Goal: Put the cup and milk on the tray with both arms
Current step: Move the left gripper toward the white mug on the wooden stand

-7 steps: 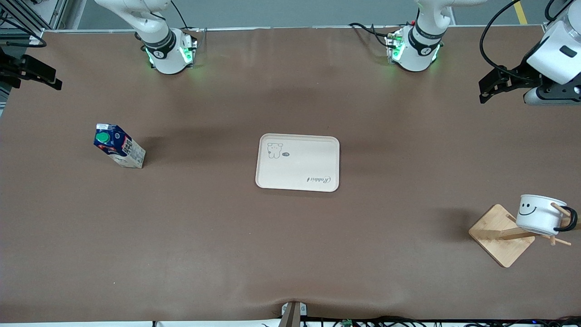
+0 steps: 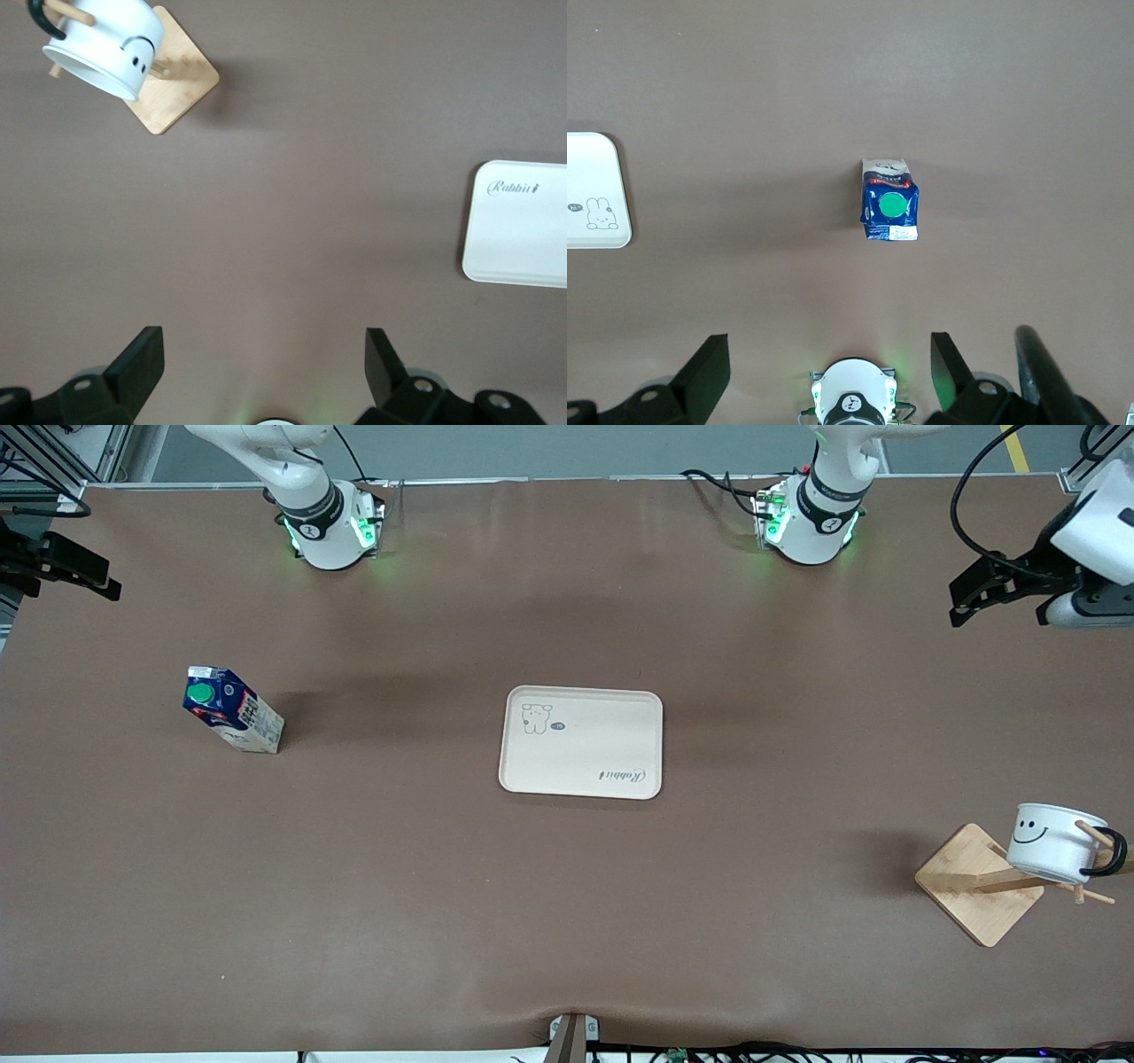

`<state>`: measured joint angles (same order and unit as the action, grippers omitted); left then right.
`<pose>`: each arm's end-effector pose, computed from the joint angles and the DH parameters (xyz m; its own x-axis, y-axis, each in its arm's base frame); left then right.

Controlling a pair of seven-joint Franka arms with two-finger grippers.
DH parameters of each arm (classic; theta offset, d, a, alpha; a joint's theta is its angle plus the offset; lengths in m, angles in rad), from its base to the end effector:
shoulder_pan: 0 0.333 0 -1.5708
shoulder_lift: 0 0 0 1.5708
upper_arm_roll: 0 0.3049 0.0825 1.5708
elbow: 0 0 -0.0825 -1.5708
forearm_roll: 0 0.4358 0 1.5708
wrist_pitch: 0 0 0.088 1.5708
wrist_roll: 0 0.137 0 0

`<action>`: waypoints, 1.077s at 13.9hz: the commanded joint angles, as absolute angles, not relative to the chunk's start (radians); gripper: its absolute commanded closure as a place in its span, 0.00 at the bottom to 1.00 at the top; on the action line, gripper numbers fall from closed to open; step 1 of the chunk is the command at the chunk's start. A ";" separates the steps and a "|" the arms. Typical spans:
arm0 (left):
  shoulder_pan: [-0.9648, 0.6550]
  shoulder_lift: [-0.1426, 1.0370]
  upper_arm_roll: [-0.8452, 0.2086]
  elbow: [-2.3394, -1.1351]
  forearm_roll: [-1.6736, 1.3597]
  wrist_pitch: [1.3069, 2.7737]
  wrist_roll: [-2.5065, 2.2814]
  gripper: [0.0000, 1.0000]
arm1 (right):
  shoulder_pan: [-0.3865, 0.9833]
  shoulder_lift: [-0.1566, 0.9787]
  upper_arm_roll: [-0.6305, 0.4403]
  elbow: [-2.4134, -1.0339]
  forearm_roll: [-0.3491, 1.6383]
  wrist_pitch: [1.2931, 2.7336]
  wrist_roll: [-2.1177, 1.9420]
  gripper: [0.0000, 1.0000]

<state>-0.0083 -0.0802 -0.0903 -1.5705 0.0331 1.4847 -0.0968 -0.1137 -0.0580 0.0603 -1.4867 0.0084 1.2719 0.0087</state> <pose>0.5704 -0.0536 0.6232 1.0000 0.0013 -0.0019 0.0012 -0.9992 -0.0406 0.5493 -0.0270 0.6364 0.9859 -0.0596 -0.1563 -0.0609 -0.9981 -0.0035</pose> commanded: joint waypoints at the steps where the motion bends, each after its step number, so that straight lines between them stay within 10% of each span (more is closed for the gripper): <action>1: 0.052 -0.049 -0.089 -1.540 0.015 1.489 -0.042 0.00 | -0.132 -0.081 0.069 -1.506 0.020 1.273 -0.005 0.00; 15: 0.298 -0.005 -0.089 -1.957 -0.063 2.304 0.262 0.00 | -0.133 -0.081 0.069 -1.506 0.020 1.272 -0.005 0.00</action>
